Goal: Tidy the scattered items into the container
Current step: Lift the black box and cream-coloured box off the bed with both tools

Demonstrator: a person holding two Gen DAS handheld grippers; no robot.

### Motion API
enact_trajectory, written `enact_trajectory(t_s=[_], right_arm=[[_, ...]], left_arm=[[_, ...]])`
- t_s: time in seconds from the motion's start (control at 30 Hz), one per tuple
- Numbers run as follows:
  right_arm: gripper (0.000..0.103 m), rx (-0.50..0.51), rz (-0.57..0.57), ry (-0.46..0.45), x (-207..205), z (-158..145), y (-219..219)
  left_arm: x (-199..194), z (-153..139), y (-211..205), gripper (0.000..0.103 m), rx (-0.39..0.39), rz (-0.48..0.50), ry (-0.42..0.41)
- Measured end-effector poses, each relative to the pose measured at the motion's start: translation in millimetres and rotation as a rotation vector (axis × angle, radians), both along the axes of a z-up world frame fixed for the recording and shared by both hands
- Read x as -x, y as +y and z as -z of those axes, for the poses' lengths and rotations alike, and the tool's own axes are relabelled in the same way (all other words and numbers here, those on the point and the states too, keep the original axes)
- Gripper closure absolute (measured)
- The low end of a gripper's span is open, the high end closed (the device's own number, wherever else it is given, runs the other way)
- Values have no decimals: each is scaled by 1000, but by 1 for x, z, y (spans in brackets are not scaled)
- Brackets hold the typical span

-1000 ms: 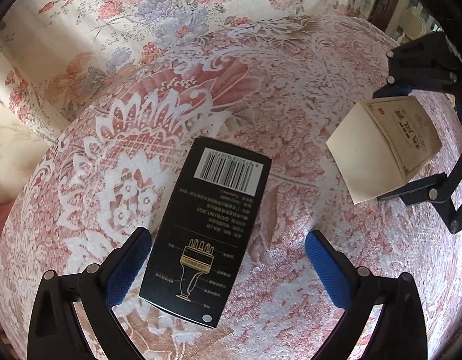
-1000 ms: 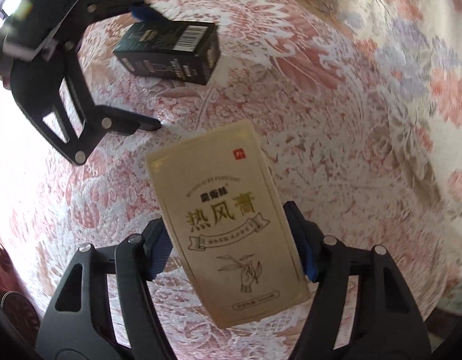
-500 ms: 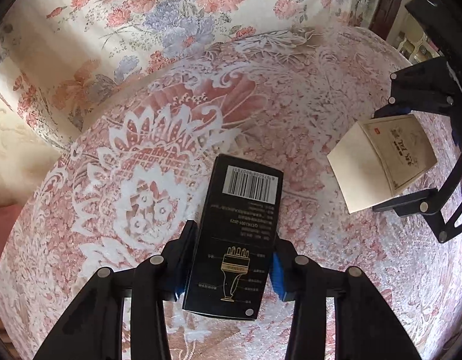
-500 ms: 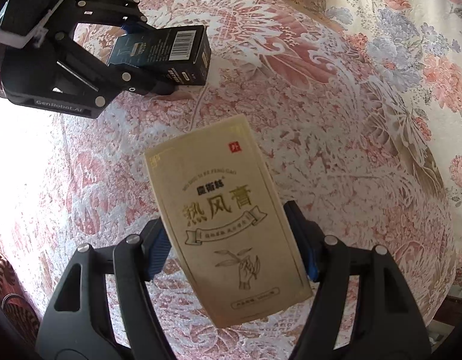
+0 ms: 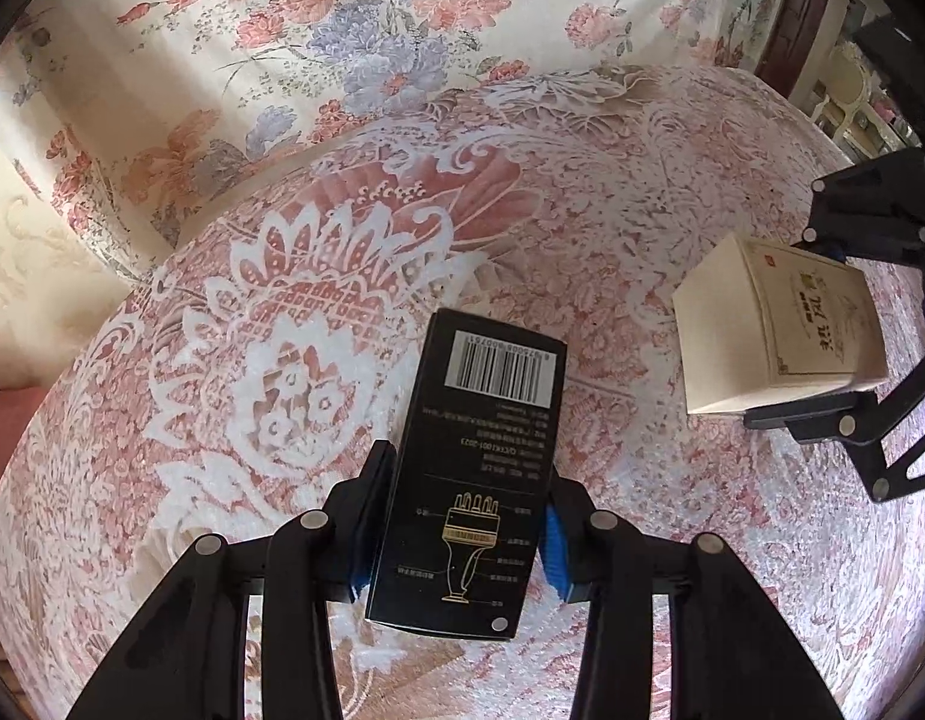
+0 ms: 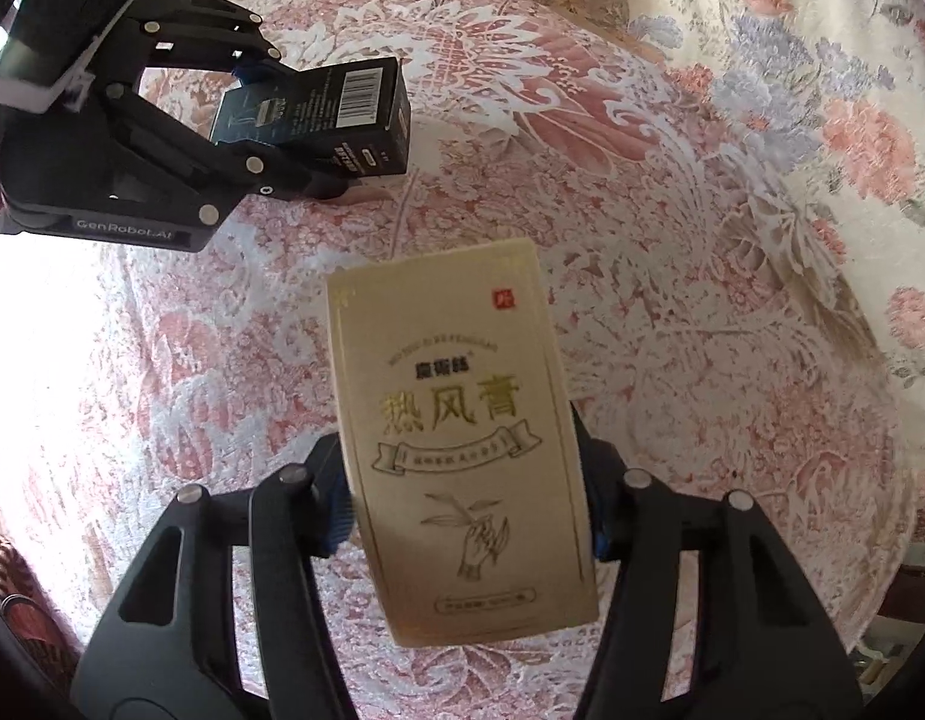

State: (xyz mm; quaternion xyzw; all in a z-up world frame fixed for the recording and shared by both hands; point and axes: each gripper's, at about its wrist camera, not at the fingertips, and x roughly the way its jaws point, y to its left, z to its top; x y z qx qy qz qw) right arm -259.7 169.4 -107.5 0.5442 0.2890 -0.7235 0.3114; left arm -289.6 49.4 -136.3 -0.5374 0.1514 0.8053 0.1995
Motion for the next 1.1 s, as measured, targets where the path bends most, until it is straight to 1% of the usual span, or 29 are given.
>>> enact_trajectory(t_s=[0.1, 0.17, 0.33, 0.6, 0.83, 1.03, 1.1], right_arm=[[44, -11, 17, 14, -3, -5, -4], [45, -16, 24, 27, 1, -2, -10], [45, -29, 38, 37, -10, -4, -13], [45, -42, 41, 43, -30, -13, -22], [45, -50, 45, 38, -51, -25, -29], [45, -60, 48, 23, -62, -33, -38], [45, -53, 58, 17, -71, -39, -39]], left_arm=[[-4, 0, 0, 60, 0, -13, 7], [-8, 1, -1, 60, -2, -19, 10], [-19, 0, -3, 60, -6, -26, 15], [-37, -10, -17, 60, -48, -90, 28], [-61, -15, -37, 60, -53, -149, 19], [-91, -30, -56, 60, -58, -198, 39], [-103, -36, -59, 60, -58, -206, 48]])
